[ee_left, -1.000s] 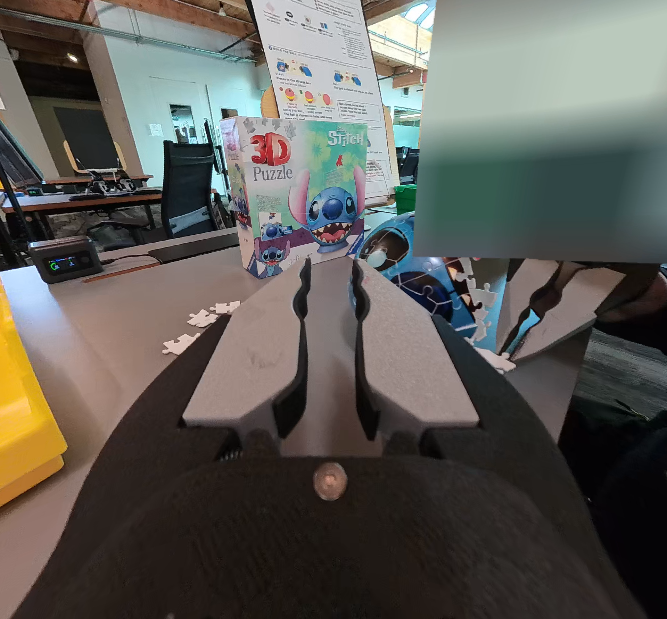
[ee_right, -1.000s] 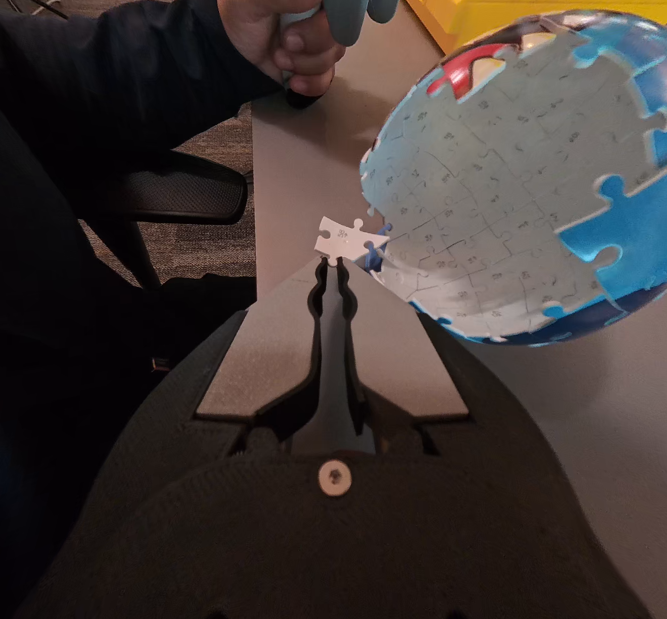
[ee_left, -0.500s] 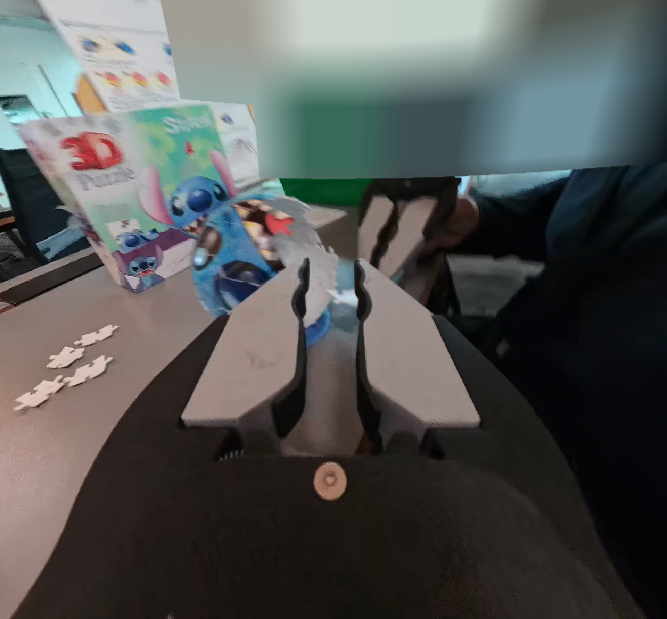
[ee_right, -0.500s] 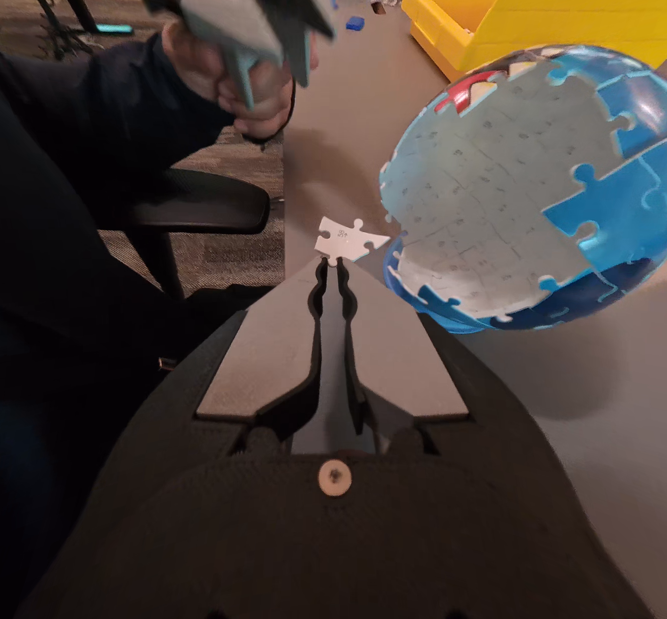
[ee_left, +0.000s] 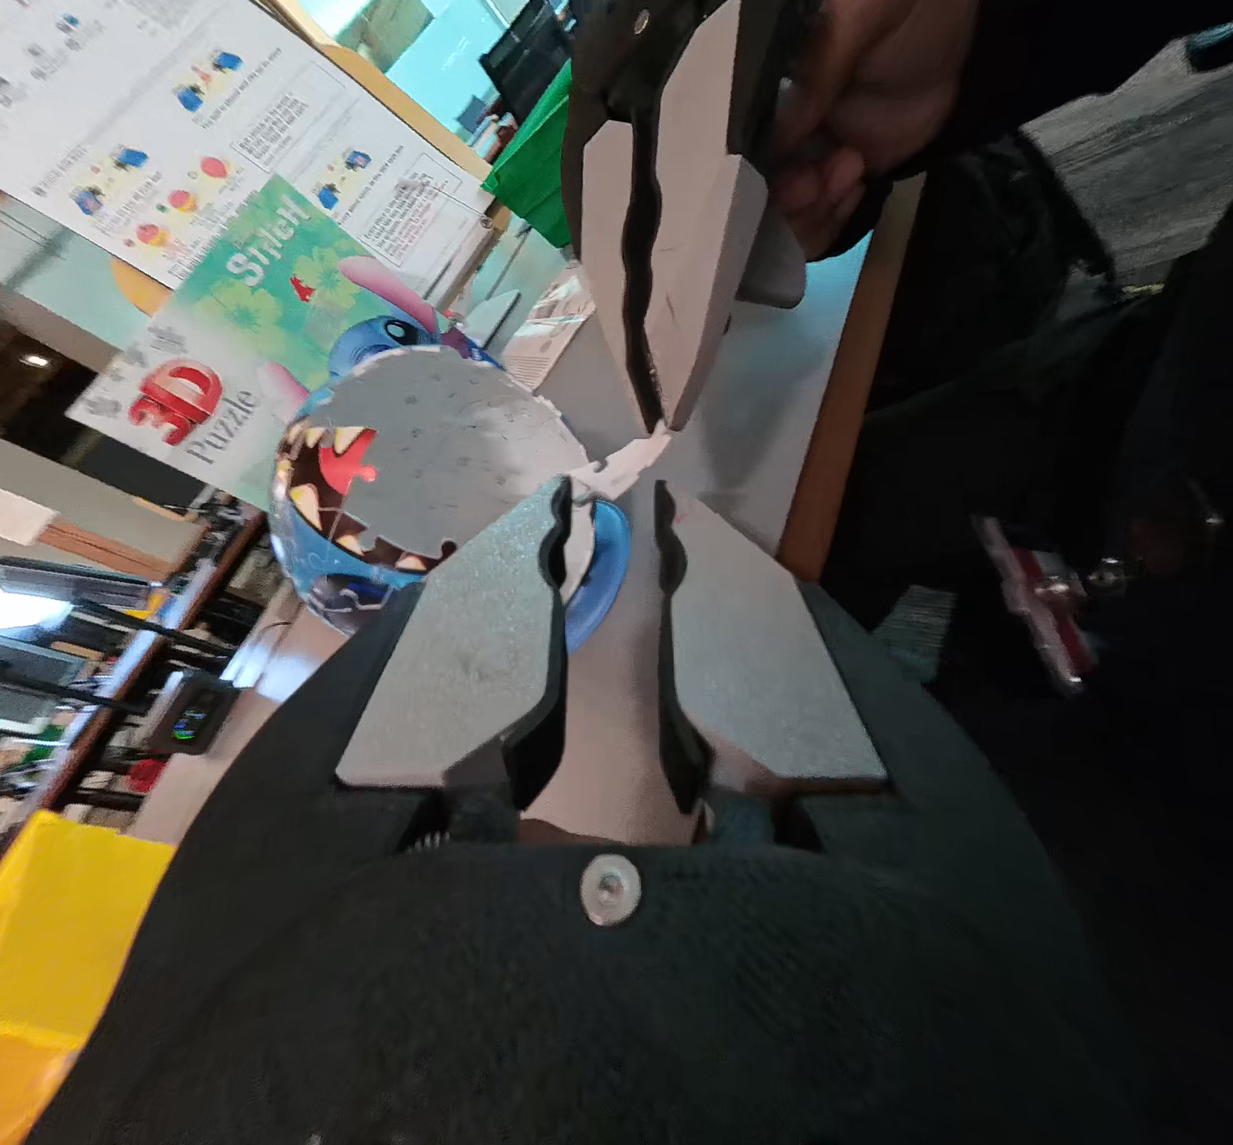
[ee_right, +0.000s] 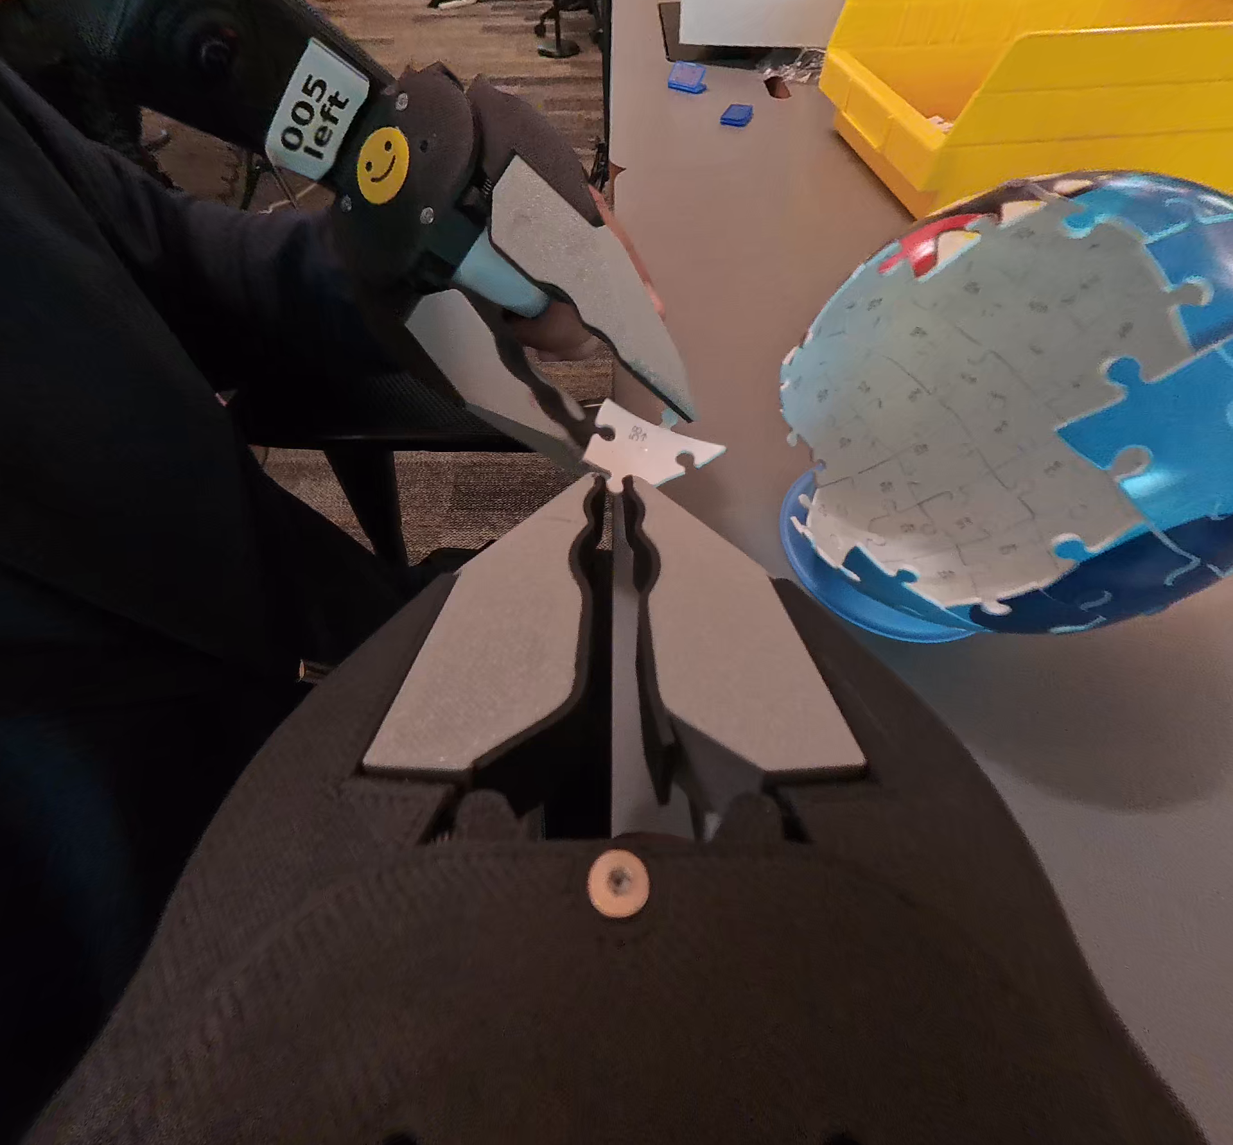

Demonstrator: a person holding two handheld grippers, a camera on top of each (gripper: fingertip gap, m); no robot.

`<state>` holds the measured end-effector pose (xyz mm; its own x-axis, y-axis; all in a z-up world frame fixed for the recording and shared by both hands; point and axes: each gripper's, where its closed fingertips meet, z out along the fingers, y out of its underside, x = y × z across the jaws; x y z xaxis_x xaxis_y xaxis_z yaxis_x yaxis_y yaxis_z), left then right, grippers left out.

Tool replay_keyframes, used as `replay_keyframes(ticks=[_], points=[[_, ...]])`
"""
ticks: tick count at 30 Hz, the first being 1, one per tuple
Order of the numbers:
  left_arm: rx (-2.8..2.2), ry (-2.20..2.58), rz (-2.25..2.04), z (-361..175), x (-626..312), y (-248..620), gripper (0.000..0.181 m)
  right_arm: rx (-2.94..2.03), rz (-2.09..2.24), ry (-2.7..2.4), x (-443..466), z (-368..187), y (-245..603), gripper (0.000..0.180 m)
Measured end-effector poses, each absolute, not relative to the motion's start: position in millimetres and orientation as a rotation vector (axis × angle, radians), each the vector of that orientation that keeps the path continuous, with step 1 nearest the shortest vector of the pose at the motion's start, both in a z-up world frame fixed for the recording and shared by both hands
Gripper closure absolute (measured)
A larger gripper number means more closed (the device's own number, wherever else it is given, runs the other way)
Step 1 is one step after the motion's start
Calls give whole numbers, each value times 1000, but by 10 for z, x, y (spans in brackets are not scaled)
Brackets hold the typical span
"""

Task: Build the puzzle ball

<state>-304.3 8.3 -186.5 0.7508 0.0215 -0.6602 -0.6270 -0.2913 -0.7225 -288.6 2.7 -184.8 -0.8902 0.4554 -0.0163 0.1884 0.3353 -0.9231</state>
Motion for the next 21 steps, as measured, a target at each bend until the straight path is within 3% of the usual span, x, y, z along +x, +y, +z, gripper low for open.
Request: replay_keyframes(ticks=[2,12,16,21], points=[[-1747,499,747,-1842,-3071,83,169,-569,1583,-2376,-2862,-1861,10,177],[-1820,633,874,-2092,-3112,155,180,-617,1590,-2367,-2955,-1916,129,176],[-1772,487,659,-1968,-3097,155,180,-603,1560,-2343,-2985,-1892,191,164],[-1585,228,220,-1551,-2989,125,180,-631,1644,-2309,-2998,-1760,249,162]])
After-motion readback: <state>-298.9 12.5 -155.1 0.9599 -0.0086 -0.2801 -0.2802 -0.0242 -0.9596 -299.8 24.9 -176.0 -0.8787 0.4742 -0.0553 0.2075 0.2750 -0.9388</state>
